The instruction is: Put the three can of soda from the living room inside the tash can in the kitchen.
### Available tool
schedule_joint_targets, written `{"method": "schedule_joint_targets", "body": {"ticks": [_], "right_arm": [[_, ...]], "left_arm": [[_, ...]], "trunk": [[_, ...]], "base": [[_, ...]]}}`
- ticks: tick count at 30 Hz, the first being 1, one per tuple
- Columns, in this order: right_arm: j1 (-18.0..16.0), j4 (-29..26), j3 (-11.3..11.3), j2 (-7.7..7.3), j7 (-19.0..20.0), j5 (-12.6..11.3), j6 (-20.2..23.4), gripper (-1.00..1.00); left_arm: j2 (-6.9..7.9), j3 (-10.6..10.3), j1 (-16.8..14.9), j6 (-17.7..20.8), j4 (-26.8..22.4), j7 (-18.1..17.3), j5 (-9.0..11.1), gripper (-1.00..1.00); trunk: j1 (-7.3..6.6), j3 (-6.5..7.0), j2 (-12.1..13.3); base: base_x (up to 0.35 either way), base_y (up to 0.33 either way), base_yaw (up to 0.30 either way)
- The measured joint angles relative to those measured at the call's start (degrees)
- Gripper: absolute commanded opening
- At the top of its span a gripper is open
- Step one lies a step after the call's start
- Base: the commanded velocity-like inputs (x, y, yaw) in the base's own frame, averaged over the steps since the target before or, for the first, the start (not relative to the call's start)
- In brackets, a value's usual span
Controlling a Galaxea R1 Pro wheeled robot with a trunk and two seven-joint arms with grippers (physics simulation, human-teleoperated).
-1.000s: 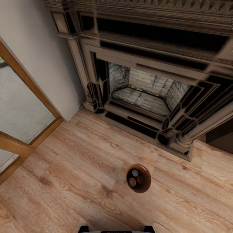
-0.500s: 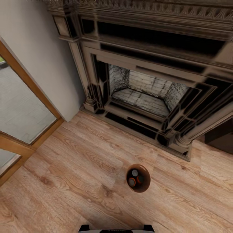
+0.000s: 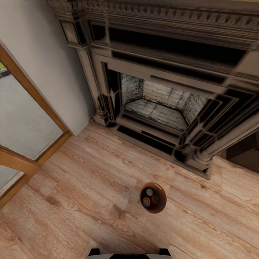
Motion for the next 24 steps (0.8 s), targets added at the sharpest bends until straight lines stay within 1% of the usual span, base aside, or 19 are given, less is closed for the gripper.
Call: {"method": "schedule_joint_targets", "body": {"ticks": [7, 21, 24], "right_arm": [[0.0, -0.1, 0.0, 0.05, 0.0, -1.0, 0.0, 1.00], [0.0, -0.1, 0.0, 0.03, 0.0, -1.5, 0.0, 1.00], [0.0, -0.3, 0.0, 0.05, 0.0, -1.5, 0.0, 1.00]], "left_arm": [[-0.59, 0.0, 0.0, 0.1, 0.0, -0.1, -0.1, 1.00], [-0.72, -0.1, 0.0, 0.5, 0.0, -0.4, -0.1, 1.00], [-0.74, -0.1, 0.0, 0.4, 0.0, -0.3, 0.0, 1.00]], "trunk": [[-1.54, 1.26, 2.8], [-4.61, 3.77, 8.4], [-4.62, 3.78, 8.4]], "base": [[0.000, 0.000, 0.000], [0.000, 0.000, 0.000], [0.000, 0.000, 0.000]]}}
